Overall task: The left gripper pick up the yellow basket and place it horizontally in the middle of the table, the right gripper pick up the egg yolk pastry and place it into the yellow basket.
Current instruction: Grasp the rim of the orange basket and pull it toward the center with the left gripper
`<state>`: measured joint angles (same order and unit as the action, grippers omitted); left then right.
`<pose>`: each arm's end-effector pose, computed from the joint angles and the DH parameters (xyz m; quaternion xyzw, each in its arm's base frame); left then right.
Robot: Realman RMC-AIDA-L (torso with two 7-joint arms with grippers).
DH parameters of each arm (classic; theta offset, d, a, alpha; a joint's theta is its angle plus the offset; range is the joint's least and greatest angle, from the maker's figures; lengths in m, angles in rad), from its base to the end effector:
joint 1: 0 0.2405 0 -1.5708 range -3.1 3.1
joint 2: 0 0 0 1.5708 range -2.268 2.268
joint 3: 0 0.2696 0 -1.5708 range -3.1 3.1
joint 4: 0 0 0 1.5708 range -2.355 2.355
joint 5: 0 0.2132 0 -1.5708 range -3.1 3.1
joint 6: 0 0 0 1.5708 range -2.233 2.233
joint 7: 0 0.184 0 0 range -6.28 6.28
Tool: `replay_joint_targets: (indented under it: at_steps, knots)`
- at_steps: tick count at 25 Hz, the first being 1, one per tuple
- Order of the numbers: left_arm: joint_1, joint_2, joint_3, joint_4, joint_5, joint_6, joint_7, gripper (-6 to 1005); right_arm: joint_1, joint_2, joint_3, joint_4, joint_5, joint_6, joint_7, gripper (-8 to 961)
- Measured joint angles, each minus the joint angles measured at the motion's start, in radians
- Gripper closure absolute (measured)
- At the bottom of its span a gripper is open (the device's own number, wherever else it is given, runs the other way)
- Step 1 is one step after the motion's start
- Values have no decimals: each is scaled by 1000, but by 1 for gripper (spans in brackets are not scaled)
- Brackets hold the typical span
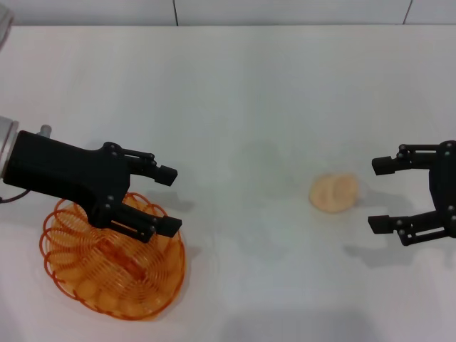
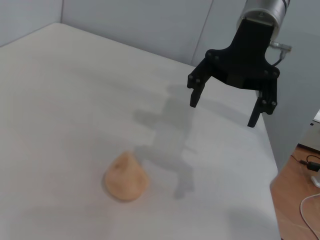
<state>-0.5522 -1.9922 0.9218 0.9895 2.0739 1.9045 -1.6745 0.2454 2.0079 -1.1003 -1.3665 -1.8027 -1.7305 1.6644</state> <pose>-0.2216 0.3212 0.0016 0.9817 0.1505 0.1099 0.0386 0.2163 0.2945 0.0210 -0.9810 0.0853 0.1524 0.0848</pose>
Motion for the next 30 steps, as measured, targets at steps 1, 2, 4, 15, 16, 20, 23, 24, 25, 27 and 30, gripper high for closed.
replay_joint_targets:
  at_steps: [1, 2, 4, 15, 16, 20, 23, 24, 25, 27, 30]
  knots:
    - [0, 0, 0, 0, 0, 0, 0, 124, 2, 0, 0, 0, -4, 3, 0, 94]
    - [0, 0, 0, 0, 0, 0, 1, 124, 4, 0, -1, 0, -9, 7, 1, 94]
    - [0, 0, 0, 0, -1, -1, 1, 125, 11, 0, -2, 0, -23, 15, 8, 94]
    - [0, 0, -2, 0, -2, -3, 2, 126, 48, 2, -16, 3, -74, 33, 42, 94]
    - [0, 0, -2, 0, -2, -4, 3, 126, 48, 2, -17, 2, -75, 33, 42, 94]
    - [0, 0, -7, 0, -2, -4, 4, 127, 49, 2, -16, 5, -75, 33, 43, 94]
    - [1, 0, -10, 0, -2, -4, 4, 127, 49, 2, -16, 9, -75, 34, 42, 94]
    - [2, 0, -12, 0, -2, -4, 4, 127, 50, 2, -16, 10, -75, 34, 42, 94]
    - [2, 0, -13, 0, -2, -4, 4, 127, 50, 2, -16, 10, -75, 34, 41, 94]
    - [4, 0, -14, 0, -2, -3, 4, 128, 51, 2, -17, 11, -75, 35, 40, 93]
    - [6, 0, -14, 0, -2, -3, 5, 128, 52, 2, -21, 12, -75, 38, 39, 93]
